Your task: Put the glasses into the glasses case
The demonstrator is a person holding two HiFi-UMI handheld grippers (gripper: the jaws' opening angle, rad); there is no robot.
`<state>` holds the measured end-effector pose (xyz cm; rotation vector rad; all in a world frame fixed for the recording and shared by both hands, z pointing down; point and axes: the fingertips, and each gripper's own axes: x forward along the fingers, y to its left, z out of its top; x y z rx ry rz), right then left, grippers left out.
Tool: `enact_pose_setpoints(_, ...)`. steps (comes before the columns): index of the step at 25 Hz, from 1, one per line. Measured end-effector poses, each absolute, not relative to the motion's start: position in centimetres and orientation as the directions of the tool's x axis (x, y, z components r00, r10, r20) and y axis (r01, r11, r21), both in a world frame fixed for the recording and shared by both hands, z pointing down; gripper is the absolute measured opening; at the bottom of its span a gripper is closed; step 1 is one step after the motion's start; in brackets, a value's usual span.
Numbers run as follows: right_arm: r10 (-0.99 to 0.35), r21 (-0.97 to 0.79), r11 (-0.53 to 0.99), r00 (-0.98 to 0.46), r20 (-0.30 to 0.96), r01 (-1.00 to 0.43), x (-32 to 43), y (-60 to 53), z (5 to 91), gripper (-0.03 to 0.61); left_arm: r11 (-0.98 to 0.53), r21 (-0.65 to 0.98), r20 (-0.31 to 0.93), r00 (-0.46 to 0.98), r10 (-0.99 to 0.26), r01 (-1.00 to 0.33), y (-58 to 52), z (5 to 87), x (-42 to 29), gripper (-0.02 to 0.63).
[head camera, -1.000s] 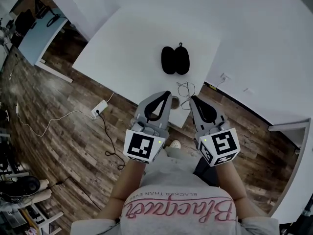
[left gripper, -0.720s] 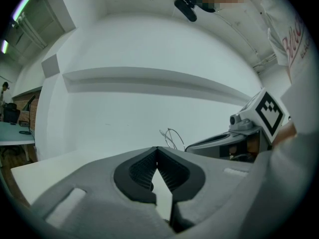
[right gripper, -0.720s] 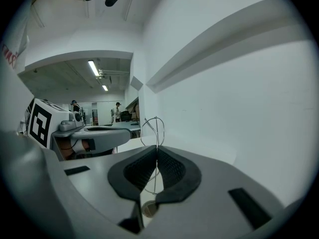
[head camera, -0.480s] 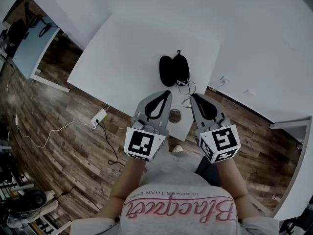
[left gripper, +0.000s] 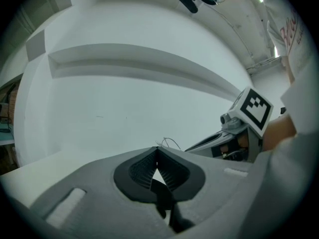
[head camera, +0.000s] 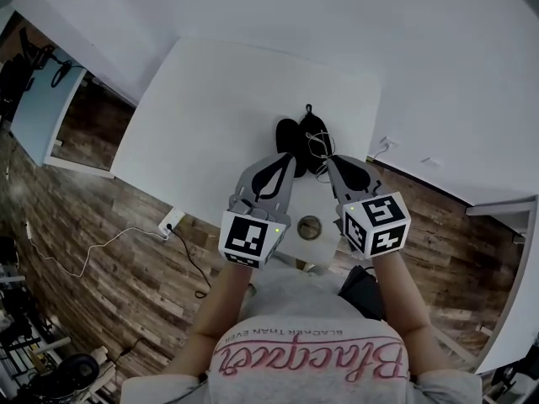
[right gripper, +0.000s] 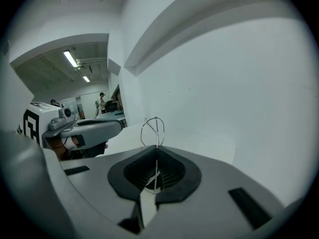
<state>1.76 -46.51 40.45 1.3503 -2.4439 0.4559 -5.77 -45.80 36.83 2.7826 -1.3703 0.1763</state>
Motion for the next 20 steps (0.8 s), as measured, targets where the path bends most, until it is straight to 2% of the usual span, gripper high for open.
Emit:
enact_pose_setpoints(8,-0.663,-0.156,0.471,-0.465,0.586,-0.868,1.2,-51.5,46.0,0.015,-0.66,-0.008,0.192,0.647,-0.738,-0.751,-50.6,40.2,-5.4,0.005)
enact_pose_setpoints(20,-0.467,-0.243,0.317,-0.374,0.801,-0.917,2.2,-55.3,54.2,0.015,-0.69,0.046,0.267,0.674,-0.689,-0.723,-55.0,44.2,-5.4,0.005)
